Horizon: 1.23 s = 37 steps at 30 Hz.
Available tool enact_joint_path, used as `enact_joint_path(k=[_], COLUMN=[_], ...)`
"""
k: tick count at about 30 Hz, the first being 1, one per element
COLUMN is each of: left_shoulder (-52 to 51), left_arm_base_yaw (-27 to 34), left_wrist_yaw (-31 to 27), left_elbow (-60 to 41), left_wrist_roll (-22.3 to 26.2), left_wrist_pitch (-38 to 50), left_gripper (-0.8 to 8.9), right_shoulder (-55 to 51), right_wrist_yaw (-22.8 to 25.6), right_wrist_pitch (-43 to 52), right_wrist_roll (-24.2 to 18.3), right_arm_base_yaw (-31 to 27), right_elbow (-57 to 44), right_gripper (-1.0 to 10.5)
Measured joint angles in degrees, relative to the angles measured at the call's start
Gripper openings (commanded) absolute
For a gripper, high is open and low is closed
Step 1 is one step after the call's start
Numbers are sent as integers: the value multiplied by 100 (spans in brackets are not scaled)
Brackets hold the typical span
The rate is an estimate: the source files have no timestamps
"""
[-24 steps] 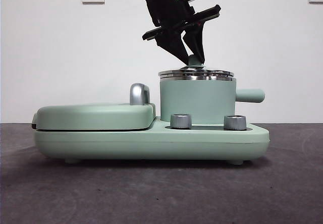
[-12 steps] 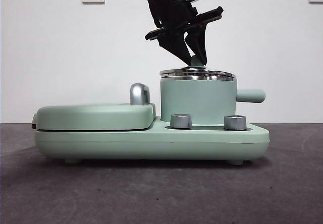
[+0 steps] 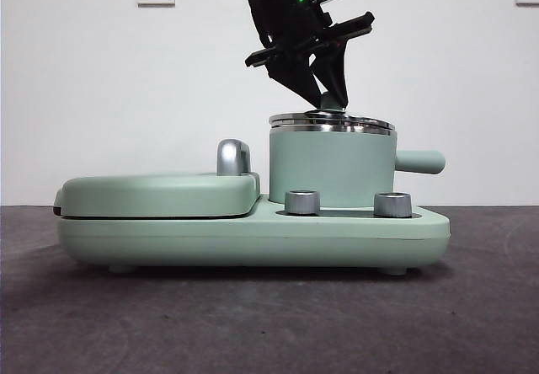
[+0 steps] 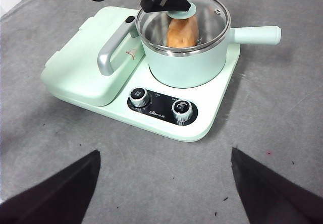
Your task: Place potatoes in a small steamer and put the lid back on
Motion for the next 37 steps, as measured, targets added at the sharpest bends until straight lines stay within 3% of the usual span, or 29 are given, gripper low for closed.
enact_joint_path(k=[37], left_shoulder=[-254], left_arm_base_yaw=[-15], left_wrist_yaw=[-31], left_elbow=[0], left_wrist_roll=[90], left_wrist_pitch=[-98], left_gripper=[14], right_shoulder=[0], right_wrist_yaw=[42], right_wrist_pitch=[291], right_wrist_roll=[192], right_arm_base_yaw=[0], right_elbow=[0], right_gripper=[410])
